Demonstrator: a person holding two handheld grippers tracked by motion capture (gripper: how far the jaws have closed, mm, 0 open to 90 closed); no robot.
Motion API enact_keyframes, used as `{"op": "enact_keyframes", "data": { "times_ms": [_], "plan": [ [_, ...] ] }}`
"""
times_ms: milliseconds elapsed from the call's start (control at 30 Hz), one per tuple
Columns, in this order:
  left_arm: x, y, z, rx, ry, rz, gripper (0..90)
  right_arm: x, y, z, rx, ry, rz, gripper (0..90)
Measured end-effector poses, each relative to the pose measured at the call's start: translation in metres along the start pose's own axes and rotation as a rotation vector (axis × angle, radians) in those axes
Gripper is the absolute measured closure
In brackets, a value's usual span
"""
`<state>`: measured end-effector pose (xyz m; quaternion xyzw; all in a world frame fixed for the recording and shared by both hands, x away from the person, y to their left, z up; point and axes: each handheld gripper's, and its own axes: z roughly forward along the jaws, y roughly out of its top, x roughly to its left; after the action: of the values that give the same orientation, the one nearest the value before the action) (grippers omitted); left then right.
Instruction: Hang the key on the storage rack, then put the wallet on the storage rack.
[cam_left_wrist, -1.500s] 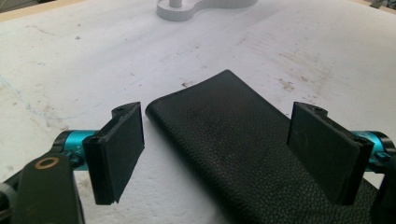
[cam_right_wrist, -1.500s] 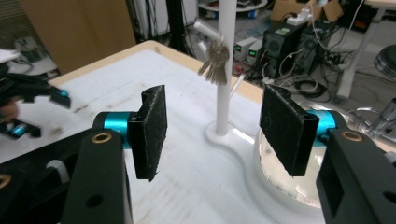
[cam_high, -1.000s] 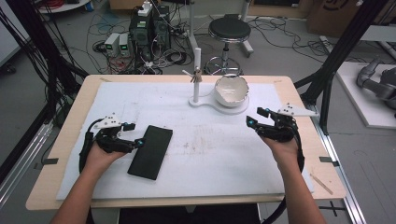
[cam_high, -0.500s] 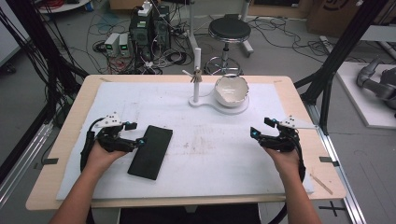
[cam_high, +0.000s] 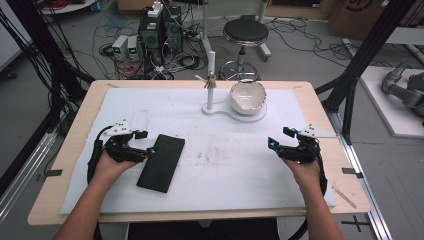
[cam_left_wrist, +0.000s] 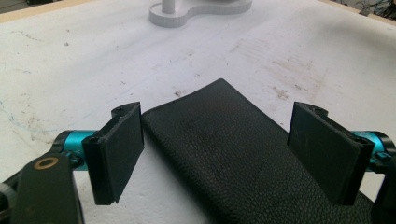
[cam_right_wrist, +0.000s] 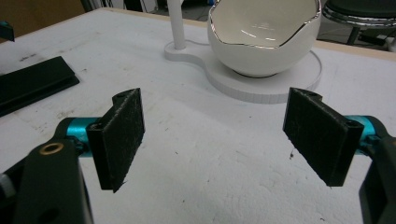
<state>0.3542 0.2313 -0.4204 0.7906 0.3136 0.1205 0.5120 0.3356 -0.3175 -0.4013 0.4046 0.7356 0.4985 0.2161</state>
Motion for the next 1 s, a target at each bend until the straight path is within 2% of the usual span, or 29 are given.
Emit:
{"op": "enact_keyframes", "data": {
  "times_ms": [200,433,667,733,833,933,1000],
  "plan": [
    [0.001,-0.001,0.003,0.018,-0.015,-0.001,18.6,0.001,-0.001,0.002,0.022,-0.003,-0.011,21.1],
    [0.003,-0.002,0.001,0.031,-0.008,-0.016,18.5,0.002,-0.001,0.003,0.029,0.0,-0.015,21.1],
    [0.004,-0.011,0.005,0.123,-0.017,-0.041,18.6,0.002,0.0,0.002,0.02,0.005,-0.021,21.1],
    [0.005,-0.015,0.007,0.163,-0.015,-0.06,18.6,0.002,0.0,0.002,0.019,0.006,-0.021,21.1],
    [0.004,-0.021,0.008,0.194,-0.023,-0.087,18.6,0.003,0.0,0.002,0.016,0.006,-0.024,21.1],
    [0.002,-0.027,0.007,0.235,-0.044,-0.111,18.6,0.002,0.001,0.001,0.012,0.005,-0.023,21.1],
    [-0.002,-0.032,0.004,0.236,-0.059,-0.13,18.6,0.002,0.001,0.001,0.003,0.003,-0.019,21.1]
  ]
}}
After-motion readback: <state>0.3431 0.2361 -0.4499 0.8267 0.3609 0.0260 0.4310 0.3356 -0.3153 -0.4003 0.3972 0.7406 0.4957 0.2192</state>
